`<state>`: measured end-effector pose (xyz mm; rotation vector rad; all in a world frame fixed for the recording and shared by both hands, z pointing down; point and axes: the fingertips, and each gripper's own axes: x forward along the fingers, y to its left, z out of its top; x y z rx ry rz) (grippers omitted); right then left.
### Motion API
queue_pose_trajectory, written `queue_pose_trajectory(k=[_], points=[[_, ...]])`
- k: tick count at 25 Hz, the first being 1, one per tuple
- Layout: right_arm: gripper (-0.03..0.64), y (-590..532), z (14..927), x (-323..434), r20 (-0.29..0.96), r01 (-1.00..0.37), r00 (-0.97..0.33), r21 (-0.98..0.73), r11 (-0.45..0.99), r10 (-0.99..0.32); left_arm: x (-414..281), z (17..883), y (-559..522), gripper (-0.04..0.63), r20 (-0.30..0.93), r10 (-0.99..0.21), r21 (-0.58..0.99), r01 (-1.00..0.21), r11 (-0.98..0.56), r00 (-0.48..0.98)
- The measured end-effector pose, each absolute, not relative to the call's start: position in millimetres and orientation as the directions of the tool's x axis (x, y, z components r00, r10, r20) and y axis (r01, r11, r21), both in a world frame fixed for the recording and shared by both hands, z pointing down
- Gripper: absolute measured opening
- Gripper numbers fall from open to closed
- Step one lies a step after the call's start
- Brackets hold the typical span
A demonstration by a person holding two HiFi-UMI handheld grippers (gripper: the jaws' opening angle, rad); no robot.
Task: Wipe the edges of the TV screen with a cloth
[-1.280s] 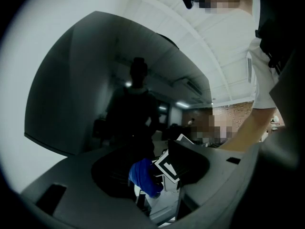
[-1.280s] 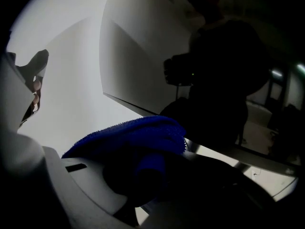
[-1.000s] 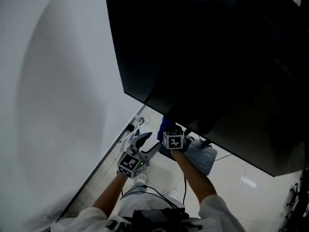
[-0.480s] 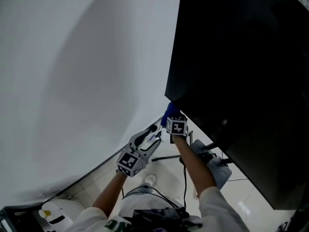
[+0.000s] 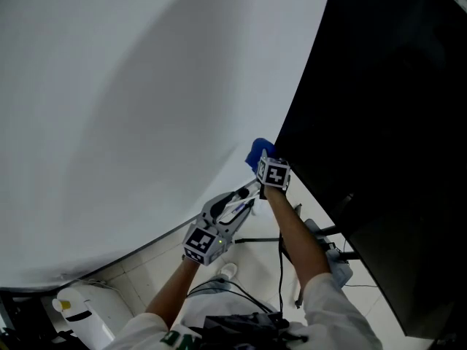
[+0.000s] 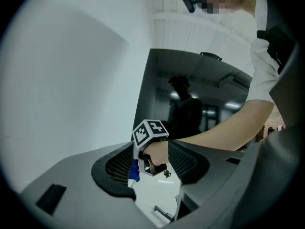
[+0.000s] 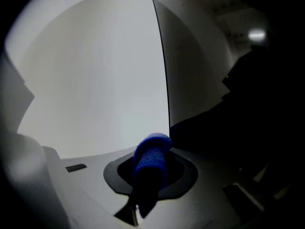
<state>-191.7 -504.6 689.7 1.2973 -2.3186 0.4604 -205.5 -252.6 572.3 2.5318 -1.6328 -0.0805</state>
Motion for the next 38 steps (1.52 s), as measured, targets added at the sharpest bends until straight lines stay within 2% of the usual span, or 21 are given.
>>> queue_pose_trajectory(k=[6,11,23,32,38], points=[[0.069,-513,646,-184,0.445,-0.892,-0.451,-0.192,0.409,-0.774,-202,569,-259,0.218,0.005,-0.907,0.138,-0.899,-0.416,0.420],[0.069,-515,568,-198,0.269,-0.872,-0.489,-0.190,0.452,-0.830,-198,561,-259,0.218,-0.014,-0.904,0.127,-0.896,-0.425,0.427],[0.069,-525,371,-206,-0.038,-0.848,-0.487,-0.216,0.483,-0.872,-204,529,-258,0.221,-0.052,-0.902,0.091,-0.898,-0.431,0.428],[0.068,-526,241,-205,-0.175,-0.846,-0.450,-0.230,0.480,-0.876,-207,508,-254,0.230,-0.055,-0.888,0.066,-0.885,-0.460,0.457],[0.068,-522,157,-203,-0.251,-0.882,-0.408,-0.140,0.450,-0.878,-206,499,-249,0.233,-0.083,-0.880,0.080,-0.877,-0.473,0.467]])
